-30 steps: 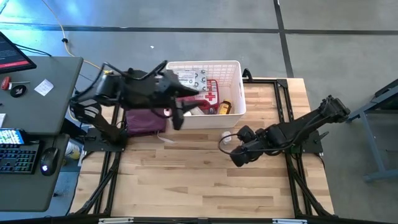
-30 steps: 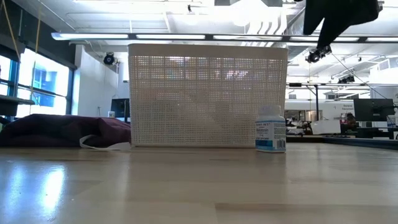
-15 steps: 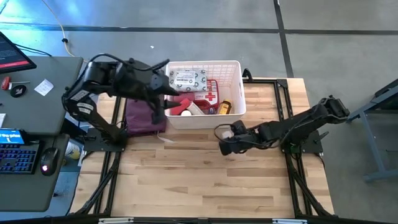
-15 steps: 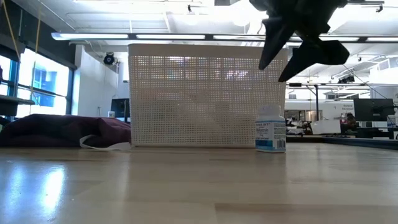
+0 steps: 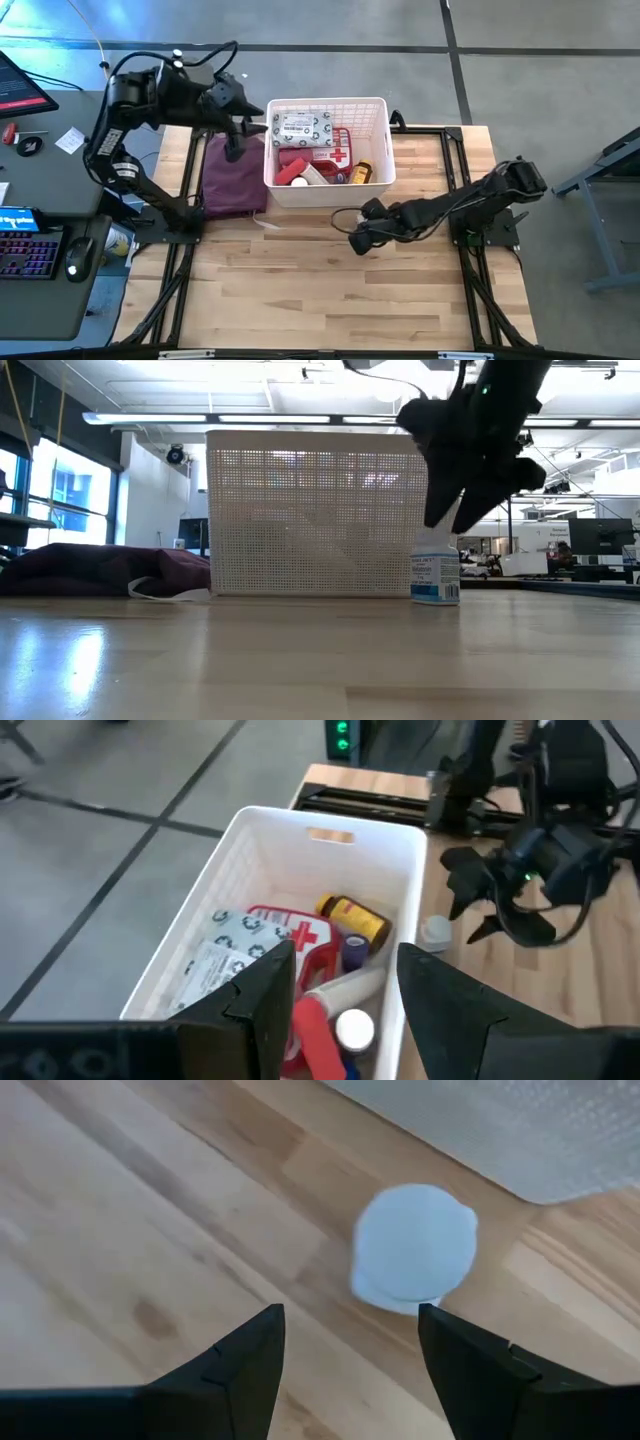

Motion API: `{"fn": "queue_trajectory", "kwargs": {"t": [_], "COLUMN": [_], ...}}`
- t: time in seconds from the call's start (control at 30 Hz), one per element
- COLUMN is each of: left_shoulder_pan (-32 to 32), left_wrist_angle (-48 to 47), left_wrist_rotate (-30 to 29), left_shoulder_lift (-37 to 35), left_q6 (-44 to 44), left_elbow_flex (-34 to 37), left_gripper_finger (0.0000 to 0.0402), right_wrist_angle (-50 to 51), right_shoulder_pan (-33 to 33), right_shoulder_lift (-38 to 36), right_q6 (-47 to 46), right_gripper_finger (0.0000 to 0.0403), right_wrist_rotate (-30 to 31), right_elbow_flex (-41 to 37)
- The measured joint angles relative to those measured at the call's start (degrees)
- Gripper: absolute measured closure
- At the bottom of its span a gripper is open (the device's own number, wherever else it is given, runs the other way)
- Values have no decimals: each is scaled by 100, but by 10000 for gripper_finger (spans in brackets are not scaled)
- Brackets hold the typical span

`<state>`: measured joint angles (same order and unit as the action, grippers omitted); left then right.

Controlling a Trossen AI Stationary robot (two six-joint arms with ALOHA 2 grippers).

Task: Pick & place medical supplies in basket/bin
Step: Put the white pill bottle into the white bin

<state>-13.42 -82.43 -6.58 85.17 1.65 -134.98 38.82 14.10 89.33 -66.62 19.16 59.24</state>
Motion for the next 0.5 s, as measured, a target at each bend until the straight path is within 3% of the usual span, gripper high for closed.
{"fn": "queue_trajectory", "kwargs": {"t": [0.3,0.5], "left_shoulder_pan": [-84,-82], "left_wrist_angle": [28,46], "left_wrist_rotate": [23,106], "left_shoulder_lift": [111,206], "left_q6": [-15,-151], "left_elbow_flex": [11,7], "left_gripper_finger": [192,192], "right_wrist_angle": [125,166], "right_shoulder_pan": [-127,-188], "right_shoulder_lift": [71,71], "right_q6": [-135,-146], "right_gripper_finger": [178,131], "right_wrist_rotate": [-32,-156], "right_elbow_flex": [-2,-15]}}
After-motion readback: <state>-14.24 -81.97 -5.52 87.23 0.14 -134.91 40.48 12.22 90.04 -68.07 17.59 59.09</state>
